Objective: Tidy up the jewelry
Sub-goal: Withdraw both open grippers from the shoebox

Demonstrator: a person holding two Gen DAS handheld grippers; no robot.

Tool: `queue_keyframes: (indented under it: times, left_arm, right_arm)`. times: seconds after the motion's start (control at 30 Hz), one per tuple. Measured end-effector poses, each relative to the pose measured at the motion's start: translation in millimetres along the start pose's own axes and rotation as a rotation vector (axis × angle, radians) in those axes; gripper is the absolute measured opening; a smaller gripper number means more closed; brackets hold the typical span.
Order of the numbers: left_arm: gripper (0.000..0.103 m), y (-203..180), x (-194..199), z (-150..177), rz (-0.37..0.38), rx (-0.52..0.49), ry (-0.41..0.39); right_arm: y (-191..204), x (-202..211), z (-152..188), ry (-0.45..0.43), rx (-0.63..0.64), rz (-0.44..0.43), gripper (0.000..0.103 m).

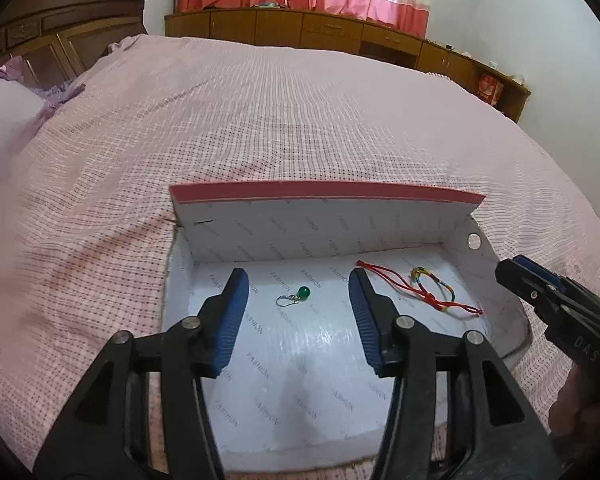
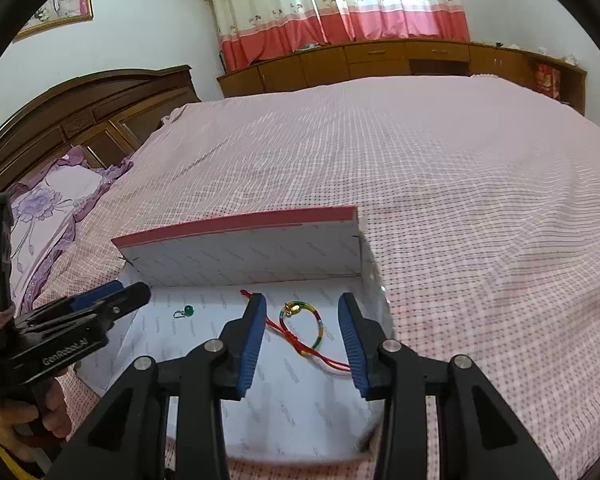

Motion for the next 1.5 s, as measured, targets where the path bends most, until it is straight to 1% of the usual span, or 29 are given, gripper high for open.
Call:
queue_keyframes:
  times: [0.17, 0.4, 0.5, 0.57, 0.73, 0.9, 1.03, 1.17, 1.5]
  left_arm:
    - [0.045, 9, 19, 2, 0.005, 0.020, -0.017]
    - [0.045, 15, 45, 6, -0.041, 0.010, -0.024]
    - [0.045, 19, 56, 15, -0.054, 0.019, -0.020]
    - [0.045, 23, 62, 21, -0.055, 0.044, -0.017]
    - [0.045, 28, 74, 38, -0.068, 0.060, -0.002]
    - [0.045, 32, 85, 56, -0.064, 0.084, 0.011]
    - [0.045, 33, 89, 67, -0.057, 0.090, 0.027]
    - [0.045, 32, 87, 80, -0.044, 0.097, 0.052]
    - [0.045, 28, 71, 110, -0.035, 0.105, 0.128]
  right_arm:
    - [1, 20, 4, -0.015, -0.013, -0.006, 0.040]
    - [3, 54, 11, -0.040, -0.024, -0.029, 0.042]
    - [3, 69, 17, -0.045, -0.030, -0.047, 0.043]
    - [4, 77, 21, -0.045, -0.023, -0.051, 0.043]
    - [7, 94, 34, -0.048, 0.020, -0.040, 0.043]
    - [7, 106, 48, -0.046, 0.042, -0.034, 0.043]
    - [6, 112, 57, -0.040, 0.057, -0.030, 0.043]
    - [1, 115, 65, -0.029, 0.042, -0.030, 0.043]
    - [-8, 107, 91, 0.024, 0.019, -0.017, 0.043]
Point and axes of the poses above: each gripper's, at about its wrist camera, not at the fingertips, and x roughly against the way its jaws point, y to its left, z to its underside, the point moved 1 cm from there along -x, roughly the way its jaws point, and after that the axes turned 10 degrees about -x, right-handed, at the moved point
